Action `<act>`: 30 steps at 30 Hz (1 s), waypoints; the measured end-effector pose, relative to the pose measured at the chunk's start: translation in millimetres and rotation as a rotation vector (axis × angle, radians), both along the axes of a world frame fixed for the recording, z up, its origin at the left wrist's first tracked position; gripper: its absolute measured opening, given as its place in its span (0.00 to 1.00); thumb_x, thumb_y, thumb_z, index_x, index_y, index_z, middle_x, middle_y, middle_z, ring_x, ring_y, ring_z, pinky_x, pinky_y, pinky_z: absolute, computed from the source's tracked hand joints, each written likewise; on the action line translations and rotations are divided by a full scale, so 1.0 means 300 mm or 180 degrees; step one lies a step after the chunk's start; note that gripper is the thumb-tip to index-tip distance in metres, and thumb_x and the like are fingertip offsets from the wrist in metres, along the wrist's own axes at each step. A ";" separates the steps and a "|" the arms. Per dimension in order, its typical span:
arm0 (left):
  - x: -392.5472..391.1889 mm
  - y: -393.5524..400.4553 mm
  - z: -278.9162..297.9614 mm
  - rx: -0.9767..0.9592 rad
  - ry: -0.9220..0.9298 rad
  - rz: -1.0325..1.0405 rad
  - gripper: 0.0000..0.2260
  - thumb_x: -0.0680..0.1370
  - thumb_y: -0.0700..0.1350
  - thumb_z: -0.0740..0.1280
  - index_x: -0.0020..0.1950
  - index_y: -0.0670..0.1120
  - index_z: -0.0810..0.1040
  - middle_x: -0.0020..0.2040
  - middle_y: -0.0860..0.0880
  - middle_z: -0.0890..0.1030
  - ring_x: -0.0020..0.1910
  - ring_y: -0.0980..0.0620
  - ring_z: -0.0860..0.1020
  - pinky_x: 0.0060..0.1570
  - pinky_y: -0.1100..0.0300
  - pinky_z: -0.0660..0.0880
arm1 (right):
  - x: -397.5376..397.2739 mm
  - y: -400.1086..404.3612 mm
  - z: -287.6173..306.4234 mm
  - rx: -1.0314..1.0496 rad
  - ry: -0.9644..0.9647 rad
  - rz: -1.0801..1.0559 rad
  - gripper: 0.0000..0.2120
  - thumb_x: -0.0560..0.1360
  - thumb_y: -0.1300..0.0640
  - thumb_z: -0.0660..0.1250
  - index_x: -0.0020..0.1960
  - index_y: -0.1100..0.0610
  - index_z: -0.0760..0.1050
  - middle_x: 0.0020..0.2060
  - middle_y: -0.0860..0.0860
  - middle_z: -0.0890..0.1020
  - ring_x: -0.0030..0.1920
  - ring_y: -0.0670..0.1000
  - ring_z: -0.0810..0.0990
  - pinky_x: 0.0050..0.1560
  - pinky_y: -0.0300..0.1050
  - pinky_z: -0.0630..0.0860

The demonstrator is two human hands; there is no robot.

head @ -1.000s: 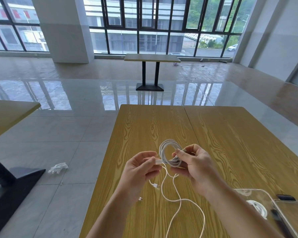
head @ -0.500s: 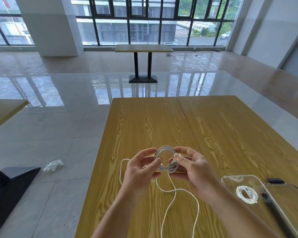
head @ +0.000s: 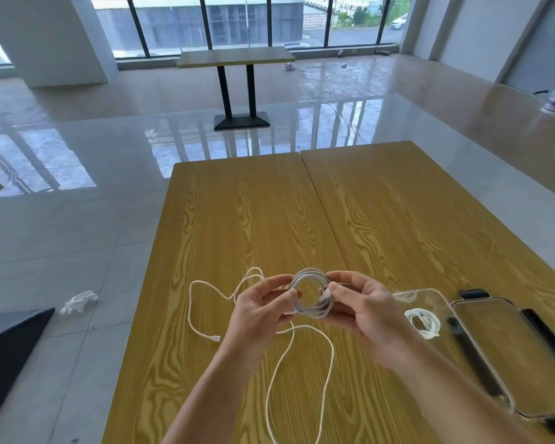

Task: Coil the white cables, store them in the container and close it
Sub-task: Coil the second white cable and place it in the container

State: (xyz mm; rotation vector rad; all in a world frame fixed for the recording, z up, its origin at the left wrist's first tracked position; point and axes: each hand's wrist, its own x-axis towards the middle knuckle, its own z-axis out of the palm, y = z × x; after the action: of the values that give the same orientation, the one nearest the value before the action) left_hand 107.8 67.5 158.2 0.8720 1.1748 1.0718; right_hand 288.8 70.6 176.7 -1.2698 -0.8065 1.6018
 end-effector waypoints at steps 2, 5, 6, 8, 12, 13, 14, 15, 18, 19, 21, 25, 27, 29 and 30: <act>0.057 0.008 -0.013 -0.0068 0.0030 -0.0023 0.09 0.77 0.38 0.70 0.57 0.46 0.81 0.47 0.45 0.87 0.47 0.50 0.85 0.46 0.58 0.80 | 0.061 0.003 -0.015 -0.0044 0.0020 -0.0043 0.09 0.79 0.65 0.66 0.58 0.64 0.77 0.48 0.63 0.86 0.47 0.59 0.87 0.40 0.47 0.84; 0.127 0.020 -0.036 -0.0156 0.0093 -0.0056 0.09 0.77 0.37 0.70 0.57 0.44 0.81 0.47 0.45 0.87 0.46 0.50 0.85 0.46 0.58 0.82 | 0.139 0.002 -0.047 -0.0133 0.0003 -0.0100 0.08 0.79 0.65 0.66 0.58 0.64 0.77 0.47 0.63 0.86 0.48 0.59 0.87 0.42 0.49 0.84; 0.166 0.025 -0.047 -0.0199 0.0130 -0.0100 0.09 0.77 0.37 0.70 0.57 0.43 0.81 0.47 0.45 0.87 0.46 0.50 0.86 0.47 0.58 0.82 | 0.178 -0.001 -0.060 -0.0176 -0.0005 -0.0131 0.08 0.79 0.65 0.66 0.58 0.64 0.77 0.47 0.63 0.86 0.48 0.59 0.87 0.42 0.49 0.84; 0.225 0.029 -0.065 -0.0259 0.0188 -0.0189 0.09 0.77 0.36 0.70 0.56 0.43 0.81 0.47 0.45 0.87 0.45 0.51 0.86 0.45 0.60 0.82 | 0.240 -0.005 -0.085 -0.0275 -0.0051 -0.0176 0.08 0.79 0.66 0.66 0.57 0.64 0.77 0.47 0.62 0.87 0.48 0.59 0.87 0.43 0.50 0.84; 0.366 0.054 -0.115 -0.0430 0.0510 -0.0434 0.08 0.77 0.37 0.71 0.56 0.43 0.82 0.46 0.47 0.87 0.45 0.50 0.86 0.48 0.58 0.82 | 0.387 -0.014 -0.151 -0.0495 -0.0156 -0.0245 0.08 0.79 0.66 0.67 0.58 0.63 0.77 0.48 0.61 0.87 0.50 0.59 0.87 0.49 0.55 0.84; 0.396 0.061 -0.130 -0.0453 0.0628 -0.0515 0.08 0.76 0.38 0.71 0.55 0.44 0.82 0.46 0.47 0.87 0.47 0.50 0.86 0.50 0.56 0.81 | 0.421 -0.018 -0.169 -0.0552 -0.0174 -0.0260 0.09 0.78 0.66 0.67 0.58 0.64 0.77 0.48 0.61 0.87 0.50 0.59 0.87 0.51 0.56 0.84; 0.431 0.070 -0.146 -0.0483 0.0741 -0.0590 0.08 0.76 0.38 0.72 0.55 0.45 0.82 0.46 0.48 0.87 0.47 0.50 0.85 0.49 0.57 0.81 | 0.458 -0.023 -0.188 -0.0616 -0.0173 -0.0288 0.09 0.78 0.66 0.67 0.58 0.64 0.77 0.49 0.61 0.87 0.50 0.59 0.87 0.52 0.57 0.83; 0.463 0.077 -0.158 -0.0504 0.0840 -0.0650 0.08 0.76 0.39 0.72 0.54 0.46 0.82 0.46 0.49 0.87 0.47 0.51 0.85 0.47 0.59 0.80 | 0.489 -0.027 -0.206 -0.0671 -0.0171 -0.0322 0.09 0.78 0.66 0.67 0.58 0.63 0.77 0.50 0.61 0.86 0.50 0.59 0.87 0.53 0.57 0.83; 0.567 0.102 -0.192 -0.0571 0.1047 -0.0794 0.09 0.75 0.40 0.73 0.54 0.46 0.83 0.46 0.50 0.87 0.46 0.53 0.85 0.41 0.64 0.78 | 0.581 -0.036 -0.251 -0.0815 -0.0150 -0.0460 0.08 0.79 0.66 0.67 0.58 0.63 0.78 0.51 0.62 0.86 0.51 0.59 0.87 0.55 0.60 0.82; 0.609 0.112 -0.208 -0.0580 0.1129 -0.0843 0.09 0.75 0.40 0.73 0.54 0.45 0.83 0.45 0.50 0.87 0.44 0.54 0.85 0.38 0.66 0.77 | 0.614 -0.039 -0.269 -0.0876 -0.0116 -0.0540 0.08 0.79 0.67 0.66 0.57 0.63 0.78 0.51 0.62 0.86 0.51 0.59 0.87 0.56 0.60 0.82; 0.672 0.129 -0.238 -0.0582 0.1299 -0.0909 0.09 0.74 0.40 0.74 0.54 0.45 0.83 0.44 0.50 0.87 0.41 0.56 0.85 0.37 0.66 0.78 | 0.663 -0.045 -0.294 -0.0988 -0.0070 -0.0663 0.08 0.78 0.68 0.66 0.57 0.63 0.78 0.51 0.61 0.86 0.51 0.59 0.87 0.55 0.58 0.82; 0.781 0.167 -0.312 -0.0653 0.1645 -0.1078 0.07 0.73 0.42 0.74 0.51 0.49 0.84 0.42 0.54 0.87 0.44 0.55 0.85 0.48 0.59 0.82 | 0.740 -0.065 -0.342 -0.1174 -0.0236 -0.0777 0.07 0.78 0.67 0.67 0.54 0.62 0.80 0.47 0.58 0.87 0.46 0.54 0.87 0.51 0.51 0.83; 0.831 0.181 -0.345 -0.0659 0.1819 -0.1186 0.06 0.73 0.45 0.74 0.49 0.51 0.84 0.41 0.56 0.87 0.43 0.58 0.85 0.44 0.62 0.81 | 0.773 -0.078 -0.370 -0.1286 -0.0291 -0.0805 0.07 0.78 0.67 0.68 0.55 0.61 0.80 0.46 0.58 0.86 0.46 0.53 0.87 0.55 0.52 0.83; 0.879 0.189 -0.371 -0.0624 0.2089 -0.1356 0.06 0.74 0.49 0.74 0.50 0.53 0.84 0.42 0.58 0.86 0.41 0.61 0.84 0.37 0.66 0.78 | 0.803 -0.093 -0.408 -0.1414 -0.0296 -0.0805 0.08 0.77 0.66 0.70 0.56 0.60 0.79 0.47 0.58 0.86 0.47 0.52 0.86 0.57 0.52 0.82; 0.896 0.190 -0.382 -0.0619 0.2205 -0.1437 0.06 0.75 0.49 0.73 0.51 0.54 0.84 0.43 0.59 0.86 0.41 0.62 0.83 0.34 0.68 0.76 | 0.813 -0.100 -0.425 -0.1485 -0.0301 -0.0810 0.09 0.77 0.65 0.70 0.57 0.60 0.78 0.49 0.57 0.86 0.49 0.52 0.86 0.57 0.51 0.82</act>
State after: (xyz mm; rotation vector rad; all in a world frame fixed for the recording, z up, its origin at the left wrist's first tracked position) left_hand 376.6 124.6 43.5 1.3264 1.5123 0.2718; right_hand 532.8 40.6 49.2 -1.7118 -0.3107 1.5783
